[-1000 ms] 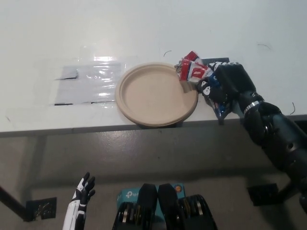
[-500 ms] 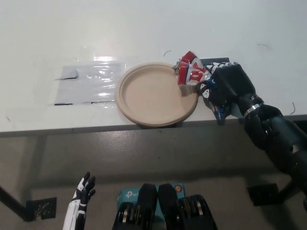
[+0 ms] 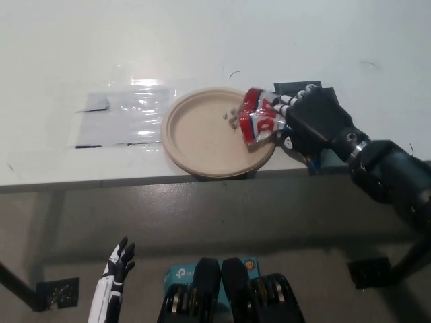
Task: The robot picks up a small bag of sunflower seeds on the right hand side and take it to the empty plate on the left hand side then pours some sunflower seeds on to the plate.
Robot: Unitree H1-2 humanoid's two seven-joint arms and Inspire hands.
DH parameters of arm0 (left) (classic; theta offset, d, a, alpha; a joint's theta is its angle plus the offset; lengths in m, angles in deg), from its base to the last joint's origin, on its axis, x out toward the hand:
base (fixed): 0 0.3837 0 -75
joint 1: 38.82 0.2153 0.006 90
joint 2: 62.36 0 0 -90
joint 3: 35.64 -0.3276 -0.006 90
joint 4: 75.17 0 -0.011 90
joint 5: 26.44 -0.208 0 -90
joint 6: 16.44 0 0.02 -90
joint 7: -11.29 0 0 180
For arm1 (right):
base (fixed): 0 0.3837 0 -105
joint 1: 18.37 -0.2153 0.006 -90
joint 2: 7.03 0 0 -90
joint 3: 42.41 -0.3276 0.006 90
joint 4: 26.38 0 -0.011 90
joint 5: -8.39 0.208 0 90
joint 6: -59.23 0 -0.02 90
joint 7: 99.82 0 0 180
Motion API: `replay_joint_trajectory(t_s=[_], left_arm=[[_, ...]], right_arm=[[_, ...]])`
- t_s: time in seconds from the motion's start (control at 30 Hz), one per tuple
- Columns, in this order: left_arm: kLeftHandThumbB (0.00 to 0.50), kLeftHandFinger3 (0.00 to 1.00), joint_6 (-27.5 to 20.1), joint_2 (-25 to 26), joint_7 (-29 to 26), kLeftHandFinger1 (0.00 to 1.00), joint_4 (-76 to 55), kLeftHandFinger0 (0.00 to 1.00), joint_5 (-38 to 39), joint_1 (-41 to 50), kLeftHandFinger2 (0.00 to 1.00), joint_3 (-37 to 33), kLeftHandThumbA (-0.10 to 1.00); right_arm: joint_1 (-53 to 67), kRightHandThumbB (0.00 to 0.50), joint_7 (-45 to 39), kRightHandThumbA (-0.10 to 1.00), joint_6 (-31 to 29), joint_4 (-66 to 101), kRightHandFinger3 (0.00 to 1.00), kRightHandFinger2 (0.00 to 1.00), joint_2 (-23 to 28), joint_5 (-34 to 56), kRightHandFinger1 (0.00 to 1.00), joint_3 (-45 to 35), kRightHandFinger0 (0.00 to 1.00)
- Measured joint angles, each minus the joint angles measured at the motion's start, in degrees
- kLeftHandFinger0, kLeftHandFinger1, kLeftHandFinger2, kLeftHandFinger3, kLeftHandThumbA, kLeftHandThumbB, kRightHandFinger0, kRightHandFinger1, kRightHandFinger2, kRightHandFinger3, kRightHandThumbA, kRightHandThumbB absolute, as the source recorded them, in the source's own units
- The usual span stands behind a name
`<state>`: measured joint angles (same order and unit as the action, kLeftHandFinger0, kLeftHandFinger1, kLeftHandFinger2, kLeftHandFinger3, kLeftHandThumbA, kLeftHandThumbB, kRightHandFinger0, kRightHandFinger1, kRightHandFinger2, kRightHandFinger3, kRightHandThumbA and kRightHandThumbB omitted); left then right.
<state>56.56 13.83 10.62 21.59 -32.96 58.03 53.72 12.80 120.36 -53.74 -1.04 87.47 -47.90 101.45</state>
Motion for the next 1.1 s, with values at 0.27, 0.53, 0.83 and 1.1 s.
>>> replay_joint_trajectory(t_s=[0.27,0.53,0.83,1.1], left_arm=[[0.018,1.00,-0.01,0.66,0.00,1.00,0.01,1.00,-0.72,-0.08,1.00,-0.19,1.00],[0.013,1.00,-0.01,0.87,0.00,1.00,0.03,1.00,-0.89,-0.35,1.00,-0.25,1.00],[0.009,1.00,-0.03,0.88,-0.01,1.00,0.32,1.00,-0.93,-0.35,1.00,-0.28,1.00],[0.013,1.00,-0.03,0.90,-0.02,1.00,0.34,1.00,-1.04,-0.30,1.00,-0.27,1.00]], right_arm=[[-1.66,0.307,2.19,-0.10,2.06,0.17,0.21,0.36,0.05,-6.18,0.00,4.60,0.00],[-2.27,0.305,2.86,-0.10,2.69,-0.16,0.08,0.27,0.08,-8.77,0.00,5.15,0.00],[-2.02,0.294,3.29,-0.10,2.55,-0.48,0.16,0.40,0.20,-9.01,0.00,4.01,0.00],[-2.95,0.291,4.62,-0.05,4.21,-0.72,0.21,0.29,1.33,-12.10,0.00,6.70,0.00]])
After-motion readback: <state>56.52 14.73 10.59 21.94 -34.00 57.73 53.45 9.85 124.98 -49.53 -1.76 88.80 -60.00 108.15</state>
